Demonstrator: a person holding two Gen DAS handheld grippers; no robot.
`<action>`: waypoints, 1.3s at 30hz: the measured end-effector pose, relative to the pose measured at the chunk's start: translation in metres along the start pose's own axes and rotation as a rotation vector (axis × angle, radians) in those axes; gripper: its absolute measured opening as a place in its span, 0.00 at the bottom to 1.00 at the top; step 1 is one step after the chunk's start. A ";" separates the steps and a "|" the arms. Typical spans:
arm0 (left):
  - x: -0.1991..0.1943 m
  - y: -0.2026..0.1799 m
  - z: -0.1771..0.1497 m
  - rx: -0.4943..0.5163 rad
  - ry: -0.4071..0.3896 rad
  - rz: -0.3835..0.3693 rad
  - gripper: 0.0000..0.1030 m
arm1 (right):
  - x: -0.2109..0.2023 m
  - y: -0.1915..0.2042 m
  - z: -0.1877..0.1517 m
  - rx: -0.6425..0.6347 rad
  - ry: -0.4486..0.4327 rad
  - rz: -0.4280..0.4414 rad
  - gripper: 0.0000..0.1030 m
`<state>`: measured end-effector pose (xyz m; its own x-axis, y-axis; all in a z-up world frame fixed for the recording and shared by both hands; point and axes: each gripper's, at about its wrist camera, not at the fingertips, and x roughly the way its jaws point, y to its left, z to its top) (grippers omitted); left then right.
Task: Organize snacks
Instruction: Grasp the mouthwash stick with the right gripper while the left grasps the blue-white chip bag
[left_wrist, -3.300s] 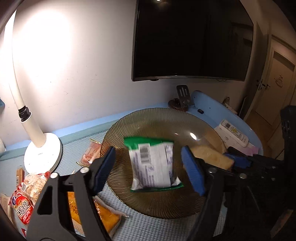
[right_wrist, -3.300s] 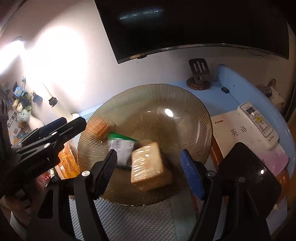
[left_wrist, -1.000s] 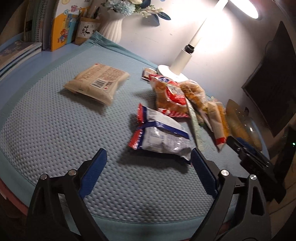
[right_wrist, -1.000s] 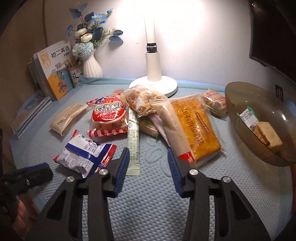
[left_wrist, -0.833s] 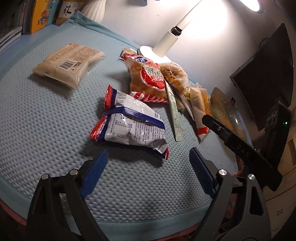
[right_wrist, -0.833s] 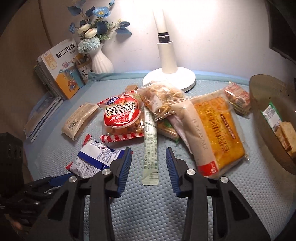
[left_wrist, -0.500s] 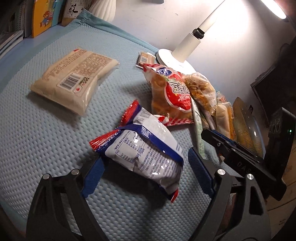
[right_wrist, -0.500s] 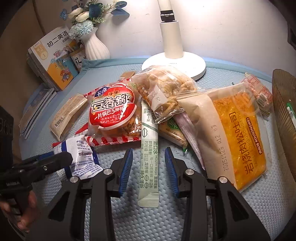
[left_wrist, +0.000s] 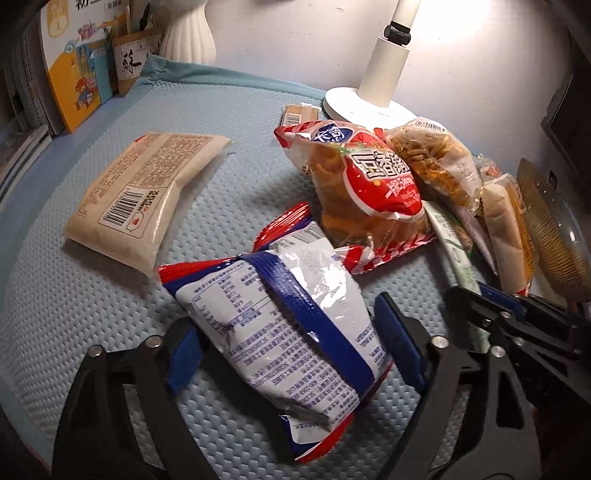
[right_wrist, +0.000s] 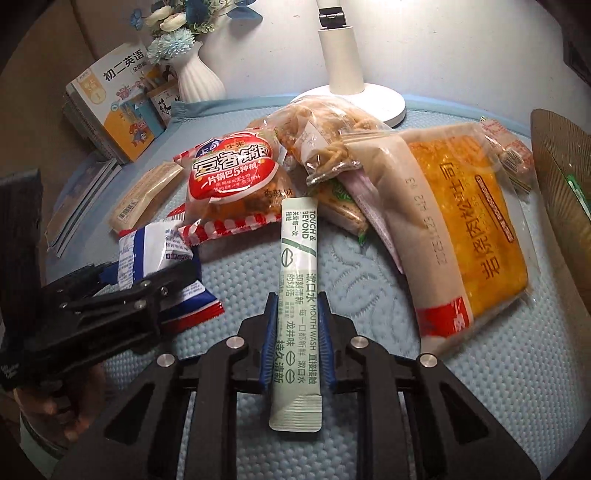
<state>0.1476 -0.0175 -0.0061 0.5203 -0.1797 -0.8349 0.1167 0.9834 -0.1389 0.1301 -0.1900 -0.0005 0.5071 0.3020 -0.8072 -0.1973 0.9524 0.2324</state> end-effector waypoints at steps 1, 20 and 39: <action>-0.002 0.000 -0.002 0.012 -0.003 -0.009 0.69 | -0.004 -0.001 -0.007 0.001 0.012 0.001 0.19; -0.060 -0.022 -0.080 0.286 0.024 -0.278 0.56 | -0.080 -0.034 -0.099 0.111 0.042 -0.146 0.17; -0.055 -0.033 -0.082 0.208 0.045 -0.096 0.56 | -0.059 0.005 -0.090 -0.056 0.051 -0.284 0.19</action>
<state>0.0461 -0.0379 0.0009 0.4607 -0.2664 -0.8467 0.3380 0.9347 -0.1101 0.0241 -0.2065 -0.0005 0.5060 0.0198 -0.8623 -0.0999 0.9943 -0.0358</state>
